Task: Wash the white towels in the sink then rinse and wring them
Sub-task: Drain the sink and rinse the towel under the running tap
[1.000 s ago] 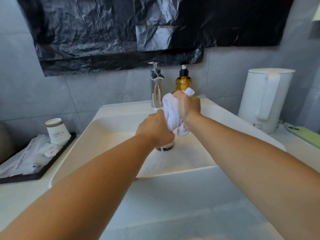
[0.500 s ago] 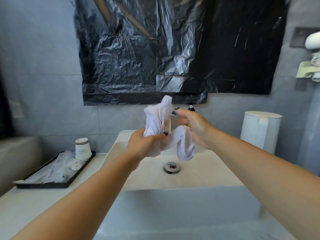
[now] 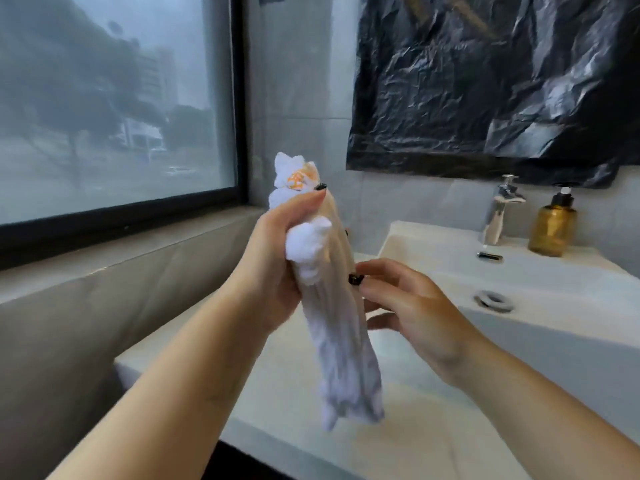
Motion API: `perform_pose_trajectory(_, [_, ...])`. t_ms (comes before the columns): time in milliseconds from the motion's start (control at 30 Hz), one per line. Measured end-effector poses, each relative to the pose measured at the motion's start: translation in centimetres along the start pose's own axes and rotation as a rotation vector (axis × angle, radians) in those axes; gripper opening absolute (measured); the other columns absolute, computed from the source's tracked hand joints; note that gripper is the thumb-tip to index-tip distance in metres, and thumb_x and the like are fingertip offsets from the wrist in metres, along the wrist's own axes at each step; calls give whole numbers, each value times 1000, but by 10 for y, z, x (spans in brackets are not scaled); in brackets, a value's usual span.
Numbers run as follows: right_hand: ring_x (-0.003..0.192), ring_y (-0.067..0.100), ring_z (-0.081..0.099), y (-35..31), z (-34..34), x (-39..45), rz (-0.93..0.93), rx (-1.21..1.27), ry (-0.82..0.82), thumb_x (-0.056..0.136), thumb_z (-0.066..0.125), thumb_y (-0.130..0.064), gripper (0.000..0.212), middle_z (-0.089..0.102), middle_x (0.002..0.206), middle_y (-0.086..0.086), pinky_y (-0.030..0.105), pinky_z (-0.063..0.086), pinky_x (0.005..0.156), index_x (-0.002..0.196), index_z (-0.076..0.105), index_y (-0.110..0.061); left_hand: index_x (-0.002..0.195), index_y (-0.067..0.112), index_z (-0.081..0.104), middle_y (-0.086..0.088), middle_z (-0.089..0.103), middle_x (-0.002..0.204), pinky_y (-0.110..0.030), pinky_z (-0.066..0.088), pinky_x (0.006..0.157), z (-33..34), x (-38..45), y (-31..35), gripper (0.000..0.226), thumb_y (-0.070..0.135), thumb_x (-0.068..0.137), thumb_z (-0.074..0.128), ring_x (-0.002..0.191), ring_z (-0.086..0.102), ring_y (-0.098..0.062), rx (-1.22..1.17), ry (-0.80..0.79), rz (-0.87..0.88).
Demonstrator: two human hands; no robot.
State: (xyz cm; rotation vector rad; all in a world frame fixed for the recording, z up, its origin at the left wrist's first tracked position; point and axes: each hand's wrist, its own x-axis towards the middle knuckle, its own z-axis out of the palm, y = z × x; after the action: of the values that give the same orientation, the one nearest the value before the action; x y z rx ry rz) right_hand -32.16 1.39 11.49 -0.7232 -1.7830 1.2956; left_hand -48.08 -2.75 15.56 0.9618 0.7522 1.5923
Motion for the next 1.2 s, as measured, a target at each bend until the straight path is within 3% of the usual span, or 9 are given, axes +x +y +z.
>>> perform_pose_trajectory(100, [92, 16, 67, 25, 53, -11, -23, 31, -39, 70, 70, -39, 35, 72, 94, 1, 39, 52, 86, 102, 67, -26, 101, 11, 57, -1, 50, 69, -24, 41, 63, -30, -38, -7, 20, 30, 93, 56, 62, 52, -12, 106, 41, -79])
perform_pose_trajectory(267, [104, 12, 66, 66, 109, -23, -35, 36, -104, 76, 76, -28, 35, 69, 109, -8, 35, 53, 88, 109, 64, -24, 113, 3, 66, -9, 59, 84, -31, 45, 77, -79, -82, -24, 44, 38, 85, 63, 78, 58, -20, 97, 176, -141])
perform_pose_trajectory(433, [103, 19, 68, 80, 144, -35, 93, -16, -181, 67, 67, -65, 64, 70, 109, 1, 49, 53, 94, 112, 61, -20, 133, -7, 55, -27, 58, 117, -38, 47, 92, -120, -128, -39, 81, 53, 79, 60, 110, 56, -40, -36, 103, -171])
perform_pose_trajectory(533, [106, 29, 66, 80, 152, -36, 160, 57, -212, 76, 62, -63, 60, 70, 111, 11, 55, 49, 98, 111, 63, -14, 133, -9, 54, -36, 51, 135, -47, 43, 102, -141, -147, -52, 92, 53, 70, 77, 128, 47, -51, -105, 147, -107])
perform_pose_trajectory(667, [86, 20, 68, 75, 158, -38, 165, 66, -266, 81, 66, -49, 41, 71, 88, 3, 38, 56, 83, 95, 66, -10, 116, 0, 71, -28, 65, 121, -37, 58, 88, -147, -154, -71, 50, 35, 80, 72, 111, 66, -36, -184, 259, 2])
perform_pose_trajectory(767, [60, 8, 45, 63, 164, -42, 83, -6, -313, 82, 74, -37, 41, 44, 62, -5, 22, 39, 60, 69, 49, -8, 108, 1, 74, -28, 68, 115, -36, 60, 82, -142, -154, -77, 48, 38, 79, 63, 105, 69, -37, -185, 342, 7])
perform_pose_trajectory(1000, [66, 20, 42, 38, 156, -40, -45, 31, -350, 83, 65, -31, 38, 43, 67, 17, 34, 35, 63, 67, 51, 1, 128, 5, 62, -21, 62, 129, -44, 56, 90, -136, -154, -57, 76, 44, 67, 84, 117, 63, -37, -169, 283, 186])
perform_pose_trajectory(1100, [74, 25, 50, 37, 152, -39, -59, 46, -354, 79, 65, -46, 56, 52, 80, 32, 40, 41, 71, 80, 60, 9, 126, 2, 61, -20, 65, 121, -51, 53, 92, -131, -159, -44, 58, 41, 83, 72, 109, 65, -37, -39, 258, 243])
perform_pose_trajectory(1200, [76, 27, 55, 43, 155, -36, 9, 87, -304, 75, 64, -57, 65, 60, 80, 19, 38, 47, 73, 91, 62, 5, 102, 12, 75, -14, 74, 95, -33, 60, 66, -135, -164, -43, 28, 28, 89, 56, 83, 72, -25, 74, 378, 255])
